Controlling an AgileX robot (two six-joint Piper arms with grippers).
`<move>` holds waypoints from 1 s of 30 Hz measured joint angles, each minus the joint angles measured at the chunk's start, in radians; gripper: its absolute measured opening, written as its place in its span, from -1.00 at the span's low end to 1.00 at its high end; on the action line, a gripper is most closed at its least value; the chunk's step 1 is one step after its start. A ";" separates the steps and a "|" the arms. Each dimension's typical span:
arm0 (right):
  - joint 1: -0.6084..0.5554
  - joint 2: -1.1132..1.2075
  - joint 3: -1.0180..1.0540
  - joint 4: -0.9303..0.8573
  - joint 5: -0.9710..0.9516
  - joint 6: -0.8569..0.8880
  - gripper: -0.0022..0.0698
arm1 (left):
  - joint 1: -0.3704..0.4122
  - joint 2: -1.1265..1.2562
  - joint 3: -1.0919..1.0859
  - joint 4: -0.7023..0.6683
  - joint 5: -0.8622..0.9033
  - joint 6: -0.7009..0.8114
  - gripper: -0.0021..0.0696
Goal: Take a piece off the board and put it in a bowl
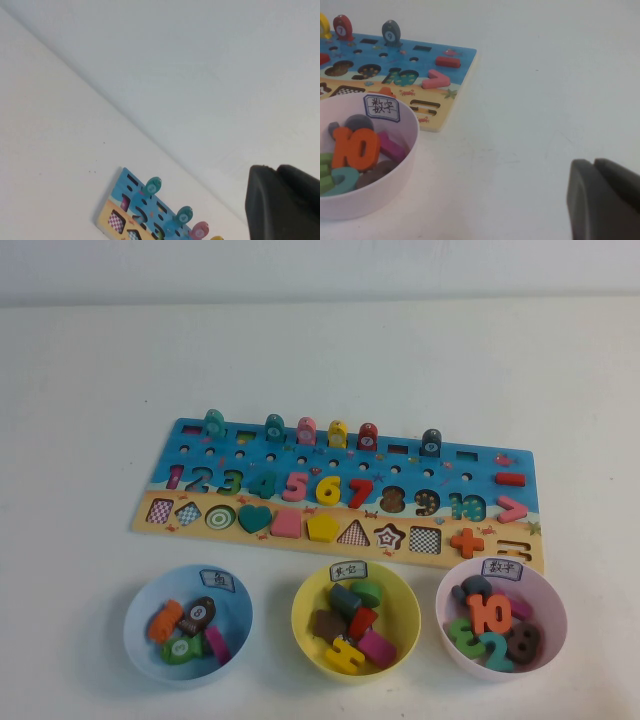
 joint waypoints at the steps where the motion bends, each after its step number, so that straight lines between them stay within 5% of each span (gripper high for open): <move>1: 0.000 0.000 0.000 0.000 0.000 0.000 -0.99 | 0.000 0.000 0.000 -0.003 -0.006 0.002 -0.95; 16: 0.000 0.000 0.000 0.000 0.000 0.000 -0.99 | 0.000 0.000 -0.006 -0.023 0.073 -0.077 -0.95; 22: 0.000 0.000 0.000 0.000 0.000 0.000 -0.99 | 0.000 0.111 -0.245 0.205 0.369 -0.017 -0.95; 30: 0.000 0.000 0.000 0.000 0.002 0.000 -0.99 | 0.000 0.563 -0.846 0.493 1.000 0.215 -0.95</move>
